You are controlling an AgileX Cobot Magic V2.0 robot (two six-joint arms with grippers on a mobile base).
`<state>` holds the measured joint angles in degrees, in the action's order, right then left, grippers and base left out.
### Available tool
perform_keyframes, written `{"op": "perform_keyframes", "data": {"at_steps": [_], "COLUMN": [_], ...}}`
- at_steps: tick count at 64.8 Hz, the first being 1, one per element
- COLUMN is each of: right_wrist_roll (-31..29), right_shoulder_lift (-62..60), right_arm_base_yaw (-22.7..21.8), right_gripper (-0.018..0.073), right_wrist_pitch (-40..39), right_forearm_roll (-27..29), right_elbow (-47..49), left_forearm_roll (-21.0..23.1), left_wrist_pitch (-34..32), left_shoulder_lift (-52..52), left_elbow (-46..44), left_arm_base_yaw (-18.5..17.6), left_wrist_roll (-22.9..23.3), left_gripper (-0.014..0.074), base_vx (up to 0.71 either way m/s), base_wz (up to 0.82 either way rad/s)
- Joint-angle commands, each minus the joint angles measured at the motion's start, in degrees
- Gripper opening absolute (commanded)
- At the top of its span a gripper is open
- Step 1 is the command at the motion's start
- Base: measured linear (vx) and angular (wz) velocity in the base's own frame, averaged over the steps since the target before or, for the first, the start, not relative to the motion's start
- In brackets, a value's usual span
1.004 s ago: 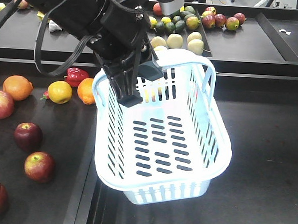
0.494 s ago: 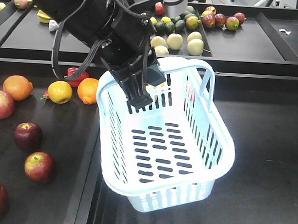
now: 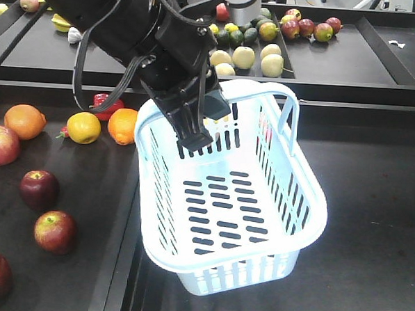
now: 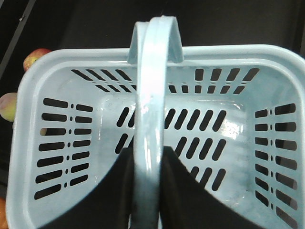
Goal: Pick three apples into basket with both arms
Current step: 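Carry the basket in the left gripper while the base drives away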
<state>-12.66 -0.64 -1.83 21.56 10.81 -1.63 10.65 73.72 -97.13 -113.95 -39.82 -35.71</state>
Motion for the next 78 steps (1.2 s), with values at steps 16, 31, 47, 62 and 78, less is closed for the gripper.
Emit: {"op": "perform_keyframes", "data": {"at_steps": [16, 31, 47, 62, 78], "right_wrist_roll": [-0.08, -0.08, -0.08, -0.08, -0.08], "right_shoulder_lift": [-0.67, -0.67, -0.67, -0.67, -0.67], "right_arm_base_yaw": [0.01, -0.04, -0.04, -0.04, -0.04], "right_gripper": [-0.0004, -0.0004, -0.0004, -0.0004, -0.0004], "right_wrist_pitch": [-3.90, -3.90, -3.90, -3.90, -3.90], "right_forearm_roll": [0.19, 0.19, 0.19, 0.19, 0.19], "right_elbow": [-0.19, -0.19, -0.19, -0.19, -0.19], "left_forearm_roll": [1.18, 1.18, 1.18, 1.18, 1.18], "left_wrist_pitch": [-2.07, -2.07, -2.07, -2.07, -2.07], "left_shoulder_lift": [2.57, 2.57, 2.57, 2.57, 2.57], "left_elbow": [-1.99, -1.99, -1.99, -1.99, -1.99], "left_arm_base_yaw": [-0.25, -0.25, -0.25, -0.25, -0.25], "left_wrist_roll": [0.60, 0.60, 0.60, 0.60, 0.60], "left_gripper": [-0.0006, -0.0006, -0.0006, -0.0006, -0.0006], "base_vx": [0.00, -0.03, -0.09, -0.14, -0.15], "base_wz": [0.00, 0.11, 0.35, 0.55, 0.58]}}
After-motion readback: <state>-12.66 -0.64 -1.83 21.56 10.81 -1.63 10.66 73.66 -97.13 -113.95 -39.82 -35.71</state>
